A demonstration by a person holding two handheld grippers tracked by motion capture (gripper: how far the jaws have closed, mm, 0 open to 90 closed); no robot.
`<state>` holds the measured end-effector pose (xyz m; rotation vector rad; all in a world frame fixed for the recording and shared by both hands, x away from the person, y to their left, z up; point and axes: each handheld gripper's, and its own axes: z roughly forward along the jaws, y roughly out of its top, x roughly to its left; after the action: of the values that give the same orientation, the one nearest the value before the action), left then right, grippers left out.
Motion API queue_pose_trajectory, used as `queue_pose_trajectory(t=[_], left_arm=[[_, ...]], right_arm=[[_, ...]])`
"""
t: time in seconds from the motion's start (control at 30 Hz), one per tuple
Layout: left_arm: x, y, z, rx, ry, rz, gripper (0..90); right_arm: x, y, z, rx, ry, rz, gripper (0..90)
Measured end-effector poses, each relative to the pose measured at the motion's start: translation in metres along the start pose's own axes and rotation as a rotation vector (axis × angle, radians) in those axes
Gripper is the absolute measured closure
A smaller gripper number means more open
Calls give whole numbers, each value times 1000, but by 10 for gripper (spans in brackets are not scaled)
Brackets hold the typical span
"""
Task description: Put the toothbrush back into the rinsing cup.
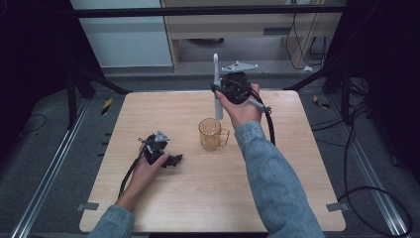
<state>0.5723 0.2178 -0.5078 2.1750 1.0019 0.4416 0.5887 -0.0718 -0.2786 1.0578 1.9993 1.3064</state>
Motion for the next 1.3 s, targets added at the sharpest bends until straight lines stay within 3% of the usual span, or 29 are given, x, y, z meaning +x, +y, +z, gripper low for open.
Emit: queue_pose_trajectory(t=[0.4, 0.83, 1.3], left_arm=[[0, 0, 0, 0, 0, 1, 0], [0, 0, 0, 0, -1, 2, 0], [0, 0, 0, 0, -1, 2, 0]], right_arm=[[6, -4, 11, 21, 12, -2, 676], [13, -23, 35, 62, 36, 17, 676], [12, -43, 52, 99, 39, 29, 676]])
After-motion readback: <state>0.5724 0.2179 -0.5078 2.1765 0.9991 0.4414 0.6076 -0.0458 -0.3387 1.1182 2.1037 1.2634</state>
